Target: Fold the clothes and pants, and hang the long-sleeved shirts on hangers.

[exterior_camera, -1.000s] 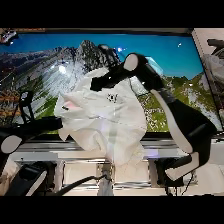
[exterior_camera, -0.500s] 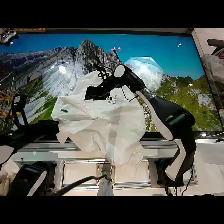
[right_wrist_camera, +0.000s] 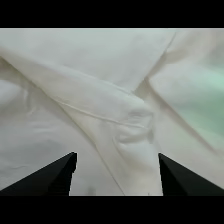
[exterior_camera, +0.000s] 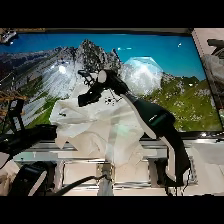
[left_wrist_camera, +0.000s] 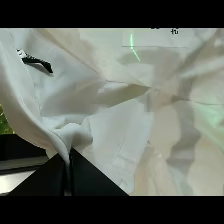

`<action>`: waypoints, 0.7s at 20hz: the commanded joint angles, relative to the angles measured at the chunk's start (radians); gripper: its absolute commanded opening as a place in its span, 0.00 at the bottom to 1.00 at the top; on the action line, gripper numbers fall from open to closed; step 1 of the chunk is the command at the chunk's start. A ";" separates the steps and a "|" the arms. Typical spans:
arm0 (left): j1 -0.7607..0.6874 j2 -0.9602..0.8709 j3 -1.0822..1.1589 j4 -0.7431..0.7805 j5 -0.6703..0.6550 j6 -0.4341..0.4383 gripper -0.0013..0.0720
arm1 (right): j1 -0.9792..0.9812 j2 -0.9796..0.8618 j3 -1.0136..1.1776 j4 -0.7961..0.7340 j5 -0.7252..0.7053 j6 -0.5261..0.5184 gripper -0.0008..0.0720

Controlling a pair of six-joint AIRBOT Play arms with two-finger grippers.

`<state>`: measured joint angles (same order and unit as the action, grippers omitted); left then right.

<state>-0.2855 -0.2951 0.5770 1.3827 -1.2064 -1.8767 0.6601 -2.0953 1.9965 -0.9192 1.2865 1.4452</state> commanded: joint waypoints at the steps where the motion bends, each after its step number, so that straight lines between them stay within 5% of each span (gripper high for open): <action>1: 0.001 0.003 0.001 0.000 -0.010 0.000 0.04 | 0.058 -0.027 0.023 -0.047 -0.055 -0.038 0.84; 11: 0.001 0.053 0.003 -0.053 -0.037 0.000 0.04 | 0.101 -0.046 0.023 -0.148 -0.127 0.040 0.85; 14: 0.001 0.069 0.003 -0.083 -0.037 0.000 0.04 | 0.103 -0.046 0.023 -0.155 -0.128 0.072 0.69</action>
<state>-0.2855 -0.2424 0.5793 1.3293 -1.2427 -1.8767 0.7593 -2.1399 2.0182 -1.0523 1.1633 1.4811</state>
